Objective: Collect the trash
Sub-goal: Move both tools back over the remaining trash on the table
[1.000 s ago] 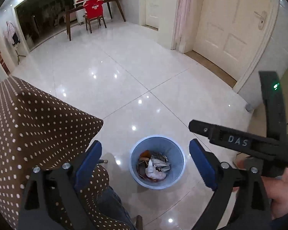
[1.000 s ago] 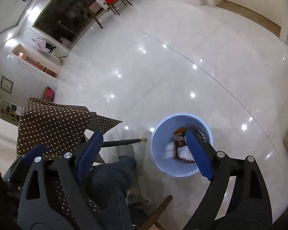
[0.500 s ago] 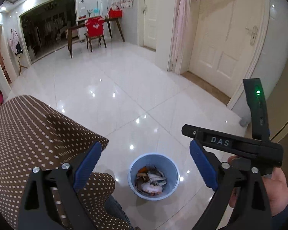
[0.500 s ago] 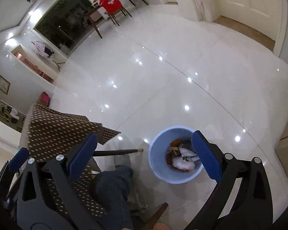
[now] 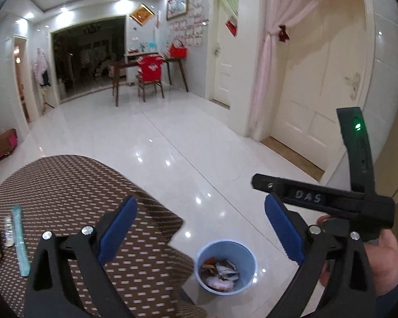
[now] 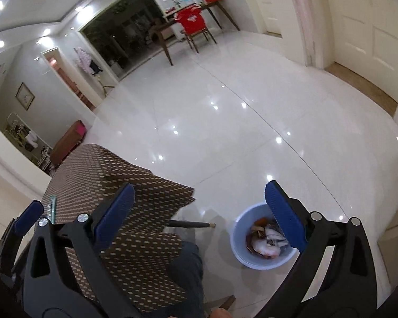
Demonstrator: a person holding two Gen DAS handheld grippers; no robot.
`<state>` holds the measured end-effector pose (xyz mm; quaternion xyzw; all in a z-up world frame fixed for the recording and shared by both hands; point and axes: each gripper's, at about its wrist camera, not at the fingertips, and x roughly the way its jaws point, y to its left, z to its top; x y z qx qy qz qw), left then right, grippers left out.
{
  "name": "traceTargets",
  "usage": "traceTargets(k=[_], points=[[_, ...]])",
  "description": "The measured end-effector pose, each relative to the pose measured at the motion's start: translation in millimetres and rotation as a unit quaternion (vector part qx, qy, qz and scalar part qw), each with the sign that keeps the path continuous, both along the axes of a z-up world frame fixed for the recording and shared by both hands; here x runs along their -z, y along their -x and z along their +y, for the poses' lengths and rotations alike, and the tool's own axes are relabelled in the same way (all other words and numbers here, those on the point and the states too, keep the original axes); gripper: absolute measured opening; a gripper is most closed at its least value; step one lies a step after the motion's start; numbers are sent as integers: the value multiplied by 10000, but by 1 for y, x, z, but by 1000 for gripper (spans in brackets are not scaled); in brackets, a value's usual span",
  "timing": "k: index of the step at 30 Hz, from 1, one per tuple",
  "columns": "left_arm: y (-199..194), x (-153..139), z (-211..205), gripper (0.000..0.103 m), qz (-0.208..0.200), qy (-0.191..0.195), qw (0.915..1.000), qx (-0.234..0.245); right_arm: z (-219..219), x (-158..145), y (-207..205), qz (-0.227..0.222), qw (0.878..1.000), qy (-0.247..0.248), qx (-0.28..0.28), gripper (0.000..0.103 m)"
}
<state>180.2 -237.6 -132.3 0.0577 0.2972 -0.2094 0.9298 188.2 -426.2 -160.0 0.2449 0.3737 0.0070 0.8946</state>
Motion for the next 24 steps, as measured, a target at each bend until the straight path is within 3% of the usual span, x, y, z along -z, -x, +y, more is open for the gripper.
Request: traceTargets(k=[14,24], points=[[2,-27,149,95,-354,258,9911,-1253,120,-60,-24,-396,9938,432,-944,97],[-13,-22,260,95,-326,340,9762,-2118,227,-66,-47,-429,9797,678,-1835,97]])
